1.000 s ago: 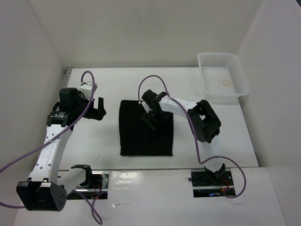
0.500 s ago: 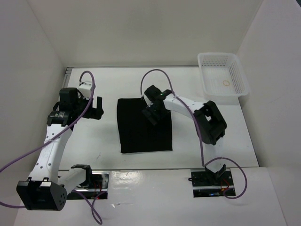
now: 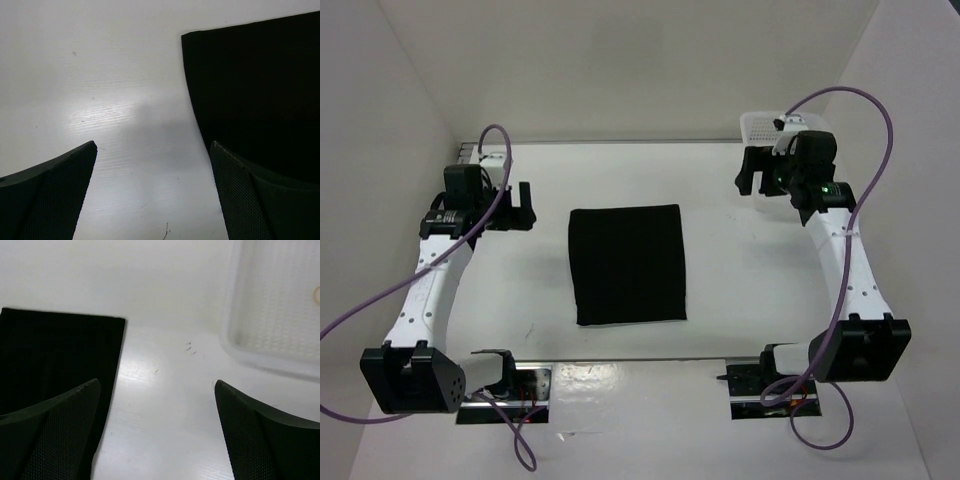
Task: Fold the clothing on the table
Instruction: Flatten the skirt out
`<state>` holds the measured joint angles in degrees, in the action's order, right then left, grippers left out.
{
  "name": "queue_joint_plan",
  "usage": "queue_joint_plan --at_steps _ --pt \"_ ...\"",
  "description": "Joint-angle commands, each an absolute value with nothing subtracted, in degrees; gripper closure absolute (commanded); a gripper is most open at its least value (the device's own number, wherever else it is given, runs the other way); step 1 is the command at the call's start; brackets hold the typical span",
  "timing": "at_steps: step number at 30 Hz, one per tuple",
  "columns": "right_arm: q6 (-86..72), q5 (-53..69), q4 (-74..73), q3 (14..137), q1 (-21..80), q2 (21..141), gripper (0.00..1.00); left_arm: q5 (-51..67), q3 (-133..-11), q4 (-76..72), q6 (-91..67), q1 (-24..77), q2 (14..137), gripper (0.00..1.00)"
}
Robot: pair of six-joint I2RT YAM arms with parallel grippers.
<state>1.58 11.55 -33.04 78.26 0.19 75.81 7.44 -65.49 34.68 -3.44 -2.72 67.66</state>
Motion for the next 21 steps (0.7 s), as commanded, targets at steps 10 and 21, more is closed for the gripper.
queue_joint_plan --at_steps 10,21 --pt "2.2 20.0 -28.2 68.6 -3.9 74.4 0.01 16.0 -63.1 24.7 -7.3 -7.3 66.6 0.0" --pt "4.5 17.6 -28.8 68.6 -2.6 79.0 0.01 17.6 -62.3 24.3 -5.6 -7.3 73.4 0.0"
